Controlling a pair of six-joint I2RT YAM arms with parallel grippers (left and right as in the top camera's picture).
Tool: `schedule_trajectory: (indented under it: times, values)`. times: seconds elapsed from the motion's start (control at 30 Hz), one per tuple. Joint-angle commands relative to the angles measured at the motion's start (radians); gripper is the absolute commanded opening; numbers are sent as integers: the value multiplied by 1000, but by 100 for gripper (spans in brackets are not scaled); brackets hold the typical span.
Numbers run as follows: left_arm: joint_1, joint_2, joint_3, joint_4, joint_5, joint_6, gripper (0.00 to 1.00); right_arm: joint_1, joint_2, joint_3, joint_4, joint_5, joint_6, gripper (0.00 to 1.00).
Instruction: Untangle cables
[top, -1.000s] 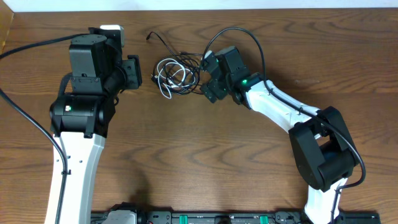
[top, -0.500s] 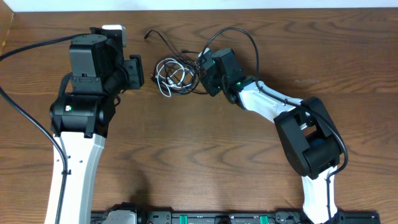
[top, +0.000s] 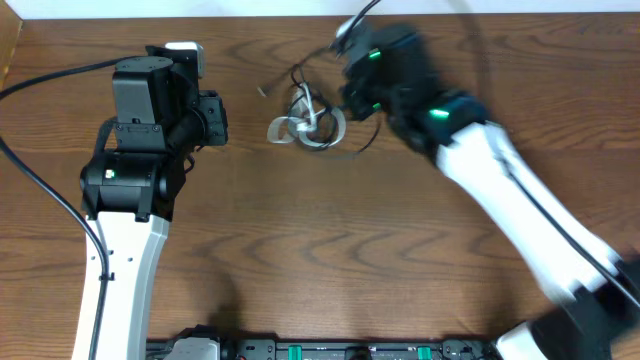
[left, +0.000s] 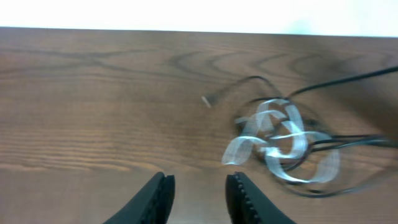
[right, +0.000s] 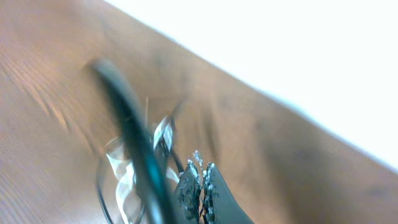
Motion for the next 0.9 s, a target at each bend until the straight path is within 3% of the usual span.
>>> schedule_trajectory:
  times: [0.0,0.17,0.33,0.47,0.63,0.87]
  values:
    - [0,10,-4,-19,27,-32,28,-8,-190,58,-29,37,11,1]
    - [0,51,-32,-27,195,-32,24,-8,-336,70,-55,7,29,1]
    - [-4,115,-33,-28,372,-31,15,-7,-314,69,-101,-69,71,1]
    - [-33,124,-32,-26,436,18,8,-7,-232,70,-96,-117,71,1]
    - [-111,87,-32,-31,527,90,8,-7,-198,70,-70,-121,71,1]
    - [-290,88,-33,-24,509,90,8,-7,-201,76,-69,-136,71,1]
